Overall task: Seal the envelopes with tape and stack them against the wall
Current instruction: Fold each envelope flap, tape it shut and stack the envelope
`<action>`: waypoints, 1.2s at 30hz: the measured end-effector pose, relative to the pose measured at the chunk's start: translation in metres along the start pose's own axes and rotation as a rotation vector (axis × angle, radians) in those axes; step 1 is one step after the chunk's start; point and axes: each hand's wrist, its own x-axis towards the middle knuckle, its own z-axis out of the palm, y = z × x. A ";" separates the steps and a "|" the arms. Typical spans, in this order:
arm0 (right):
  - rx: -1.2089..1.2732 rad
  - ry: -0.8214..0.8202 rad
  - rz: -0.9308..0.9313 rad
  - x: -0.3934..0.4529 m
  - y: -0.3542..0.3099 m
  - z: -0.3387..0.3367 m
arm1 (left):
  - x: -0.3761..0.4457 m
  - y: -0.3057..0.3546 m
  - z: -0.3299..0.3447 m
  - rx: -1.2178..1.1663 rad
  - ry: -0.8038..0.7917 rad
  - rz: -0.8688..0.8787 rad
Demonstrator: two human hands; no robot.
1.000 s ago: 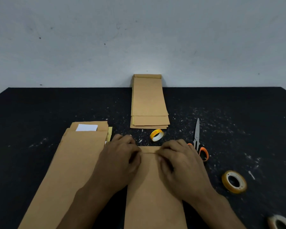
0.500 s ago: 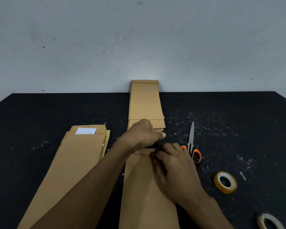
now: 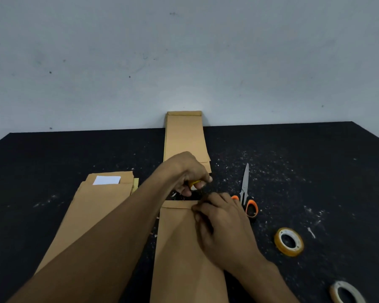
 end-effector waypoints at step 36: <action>0.432 0.052 0.083 0.007 -0.005 -0.013 | -0.055 -0.100 0.024 -0.856 0.131 0.498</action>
